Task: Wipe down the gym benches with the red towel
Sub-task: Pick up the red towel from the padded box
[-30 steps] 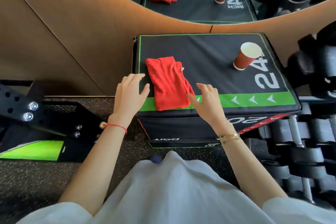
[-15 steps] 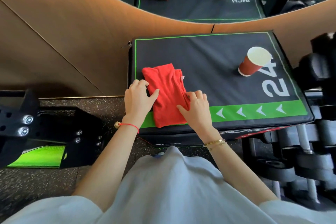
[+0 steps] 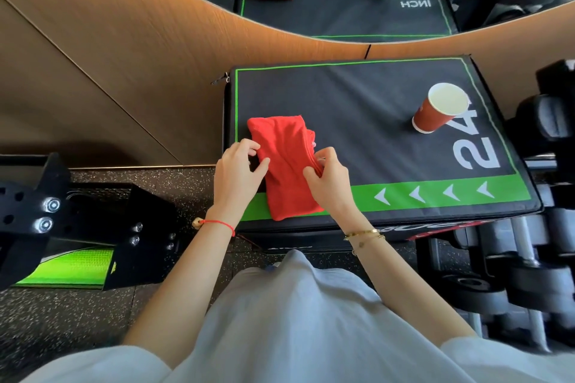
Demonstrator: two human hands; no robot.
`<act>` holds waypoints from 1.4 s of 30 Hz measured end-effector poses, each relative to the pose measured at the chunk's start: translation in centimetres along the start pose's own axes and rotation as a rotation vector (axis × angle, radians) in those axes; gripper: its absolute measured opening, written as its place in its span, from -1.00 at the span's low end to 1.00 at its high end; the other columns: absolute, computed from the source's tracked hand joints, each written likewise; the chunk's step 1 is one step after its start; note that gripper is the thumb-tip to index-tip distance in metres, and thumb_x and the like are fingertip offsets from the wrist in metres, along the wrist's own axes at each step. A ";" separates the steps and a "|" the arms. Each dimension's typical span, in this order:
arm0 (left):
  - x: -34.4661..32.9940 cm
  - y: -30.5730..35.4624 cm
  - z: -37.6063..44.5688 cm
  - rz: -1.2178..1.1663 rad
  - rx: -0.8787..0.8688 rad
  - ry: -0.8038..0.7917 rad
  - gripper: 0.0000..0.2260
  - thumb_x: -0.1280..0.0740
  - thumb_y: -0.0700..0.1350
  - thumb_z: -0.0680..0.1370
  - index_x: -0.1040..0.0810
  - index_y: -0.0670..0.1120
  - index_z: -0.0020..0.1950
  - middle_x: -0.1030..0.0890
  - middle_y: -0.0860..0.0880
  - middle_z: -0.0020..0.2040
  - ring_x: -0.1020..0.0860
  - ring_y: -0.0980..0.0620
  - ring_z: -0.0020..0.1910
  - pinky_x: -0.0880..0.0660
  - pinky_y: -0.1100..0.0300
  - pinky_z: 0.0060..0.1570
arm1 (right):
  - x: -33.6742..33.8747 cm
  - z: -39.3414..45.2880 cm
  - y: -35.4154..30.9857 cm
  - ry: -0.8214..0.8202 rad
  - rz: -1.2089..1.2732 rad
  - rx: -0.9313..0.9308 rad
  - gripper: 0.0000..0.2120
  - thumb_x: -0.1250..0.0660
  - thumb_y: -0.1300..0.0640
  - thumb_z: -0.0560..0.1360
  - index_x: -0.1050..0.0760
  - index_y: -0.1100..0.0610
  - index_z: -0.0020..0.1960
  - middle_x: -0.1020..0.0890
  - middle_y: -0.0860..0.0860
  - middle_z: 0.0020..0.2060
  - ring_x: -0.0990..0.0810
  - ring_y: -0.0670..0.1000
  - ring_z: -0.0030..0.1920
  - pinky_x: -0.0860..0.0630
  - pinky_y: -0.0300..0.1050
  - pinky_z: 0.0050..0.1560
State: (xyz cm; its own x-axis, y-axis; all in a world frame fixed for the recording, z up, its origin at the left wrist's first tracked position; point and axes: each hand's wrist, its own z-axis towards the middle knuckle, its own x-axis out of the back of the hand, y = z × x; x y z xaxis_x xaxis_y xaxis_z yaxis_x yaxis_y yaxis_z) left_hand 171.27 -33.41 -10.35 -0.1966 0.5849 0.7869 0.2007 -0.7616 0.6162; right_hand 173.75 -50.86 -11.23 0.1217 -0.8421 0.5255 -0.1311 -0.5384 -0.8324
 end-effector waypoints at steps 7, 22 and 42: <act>1.6 -0.4 -2.1 0.076 -0.136 0.015 -0.81 -0.34 -0.07 0.55 -0.55 -0.06 0.15 -0.60 0.01 0.06 -0.54 -0.02 0.03 -0.50 -0.03 0.05 | 1.5 -0.7 -1.0 -0.134 0.417 -0.198 -0.95 -0.22 0.15 0.37 -0.39 0.09 -0.17 -0.43 -0.08 -0.32 -0.35 -0.06 -0.25 -0.27 -0.12 -0.23; 3.1 1.3 -7.0 0.078 -0.436 -0.023 -0.79 -0.31 -0.06 0.57 -0.55 -0.05 0.19 -0.59 0.04 0.12 -0.53 0.02 0.12 -0.44 0.08 0.17 | 6.7 -7.9 1.4 0.076 0.877 -0.236 -0.90 -0.30 0.26 0.40 -0.44 0.13 -0.10 -0.54 -0.02 -0.31 -0.52 -0.06 -0.30 -0.40 -0.16 -0.28; 7.2 -3.4 -12.7 0.011 -1.087 -0.532 -0.80 -0.28 -0.12 0.60 -0.54 -0.05 0.21 -0.59 0.02 0.15 -0.52 0.00 0.16 -0.45 0.02 0.20 | -4.5 -31.9 0.1 0.903 0.980 -0.230 -0.71 -0.17 0.42 0.50 -0.49 0.09 0.05 -0.61 -0.01 -0.12 -0.56 -0.10 -0.13 -0.50 -0.23 -0.11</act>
State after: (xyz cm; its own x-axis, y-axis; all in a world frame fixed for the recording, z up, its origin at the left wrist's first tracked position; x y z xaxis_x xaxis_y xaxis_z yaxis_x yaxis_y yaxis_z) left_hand 156.94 -30.15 -7.14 0.2710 0.4243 0.8640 -0.7615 -0.4546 0.4621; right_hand 141.77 -48.13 -8.04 -0.7885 -0.5585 -0.2574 0.0383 0.3731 -0.9270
